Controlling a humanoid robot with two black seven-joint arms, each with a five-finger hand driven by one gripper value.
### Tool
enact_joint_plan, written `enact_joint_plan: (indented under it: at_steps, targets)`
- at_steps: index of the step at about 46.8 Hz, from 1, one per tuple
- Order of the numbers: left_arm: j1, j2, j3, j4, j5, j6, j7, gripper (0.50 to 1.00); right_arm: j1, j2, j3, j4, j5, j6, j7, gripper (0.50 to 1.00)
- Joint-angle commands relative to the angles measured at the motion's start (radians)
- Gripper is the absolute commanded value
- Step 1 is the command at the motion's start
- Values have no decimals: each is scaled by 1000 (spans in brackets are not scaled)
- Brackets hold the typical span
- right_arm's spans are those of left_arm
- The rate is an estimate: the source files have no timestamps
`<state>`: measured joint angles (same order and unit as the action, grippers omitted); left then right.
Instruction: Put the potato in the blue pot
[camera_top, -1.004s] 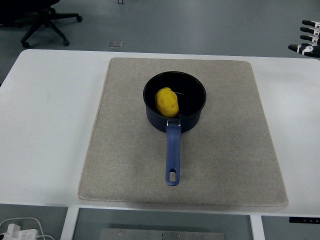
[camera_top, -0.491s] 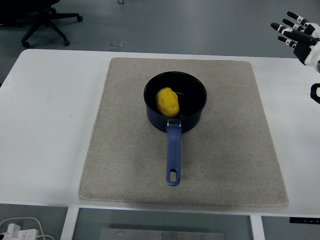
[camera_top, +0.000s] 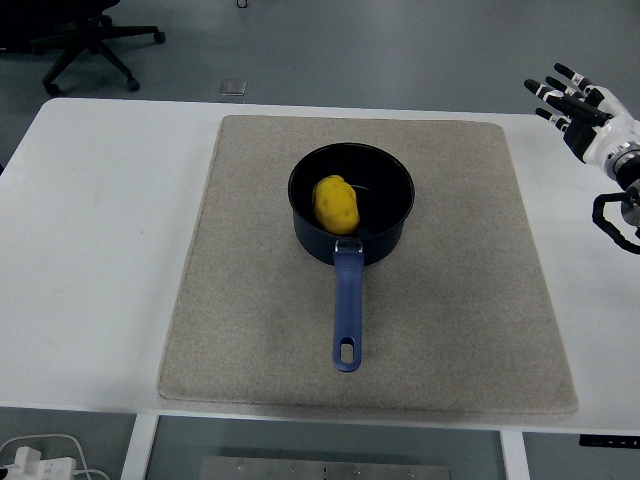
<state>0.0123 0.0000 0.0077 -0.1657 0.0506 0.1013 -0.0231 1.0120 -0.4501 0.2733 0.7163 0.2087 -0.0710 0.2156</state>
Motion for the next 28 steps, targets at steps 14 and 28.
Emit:
enact_joint_plan:
  at_steps: [14,28]
  targets:
    - [0,0,0,0,0,0,0,996,-41,7,23,-37,11,46,8,928]
    - [0,0,0,0,0,0,2,996,-42,10,29,-41,9,54,10,928]
